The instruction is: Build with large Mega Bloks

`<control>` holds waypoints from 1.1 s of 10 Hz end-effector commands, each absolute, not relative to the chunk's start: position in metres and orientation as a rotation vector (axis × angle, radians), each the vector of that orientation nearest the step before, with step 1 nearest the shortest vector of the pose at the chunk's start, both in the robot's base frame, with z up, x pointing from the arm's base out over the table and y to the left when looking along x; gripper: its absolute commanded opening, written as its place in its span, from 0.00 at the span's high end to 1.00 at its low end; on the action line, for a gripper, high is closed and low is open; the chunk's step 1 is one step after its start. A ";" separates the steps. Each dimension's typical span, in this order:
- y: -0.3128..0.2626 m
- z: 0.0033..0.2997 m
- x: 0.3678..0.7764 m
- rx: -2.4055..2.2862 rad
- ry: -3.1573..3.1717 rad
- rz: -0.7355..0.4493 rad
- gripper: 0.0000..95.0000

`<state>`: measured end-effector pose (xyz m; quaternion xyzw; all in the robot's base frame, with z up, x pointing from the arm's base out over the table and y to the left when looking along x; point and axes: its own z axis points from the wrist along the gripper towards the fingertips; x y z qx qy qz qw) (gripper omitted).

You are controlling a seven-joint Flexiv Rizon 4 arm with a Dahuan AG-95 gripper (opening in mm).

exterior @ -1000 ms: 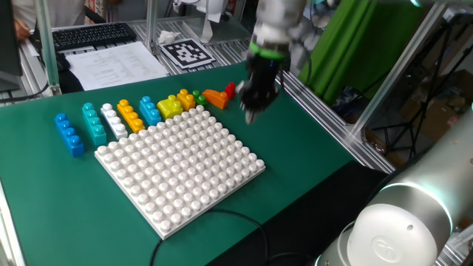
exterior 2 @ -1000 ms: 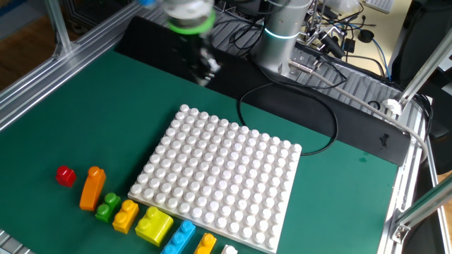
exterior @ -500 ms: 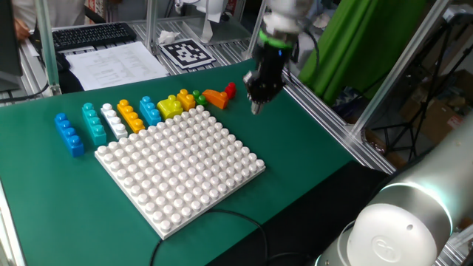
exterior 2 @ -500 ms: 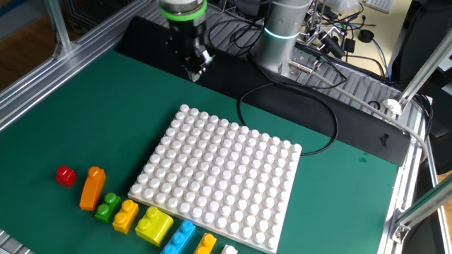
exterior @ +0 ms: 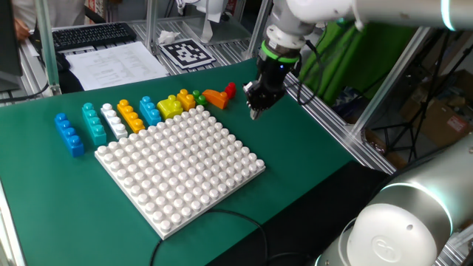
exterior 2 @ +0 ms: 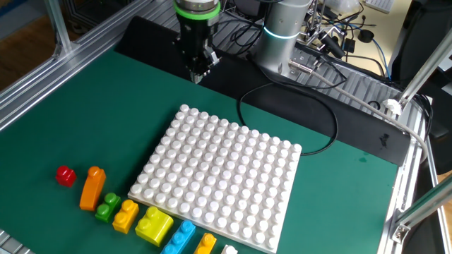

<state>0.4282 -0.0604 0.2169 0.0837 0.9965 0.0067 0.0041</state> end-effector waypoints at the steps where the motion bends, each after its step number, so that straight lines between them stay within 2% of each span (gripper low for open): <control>1: -0.061 0.216 0.431 0.256 3.144 0.028 1.00; 5: -0.061 0.216 0.430 0.197 3.123 0.023 1.00; 11: -0.057 0.217 0.427 0.103 3.115 -0.053 1.00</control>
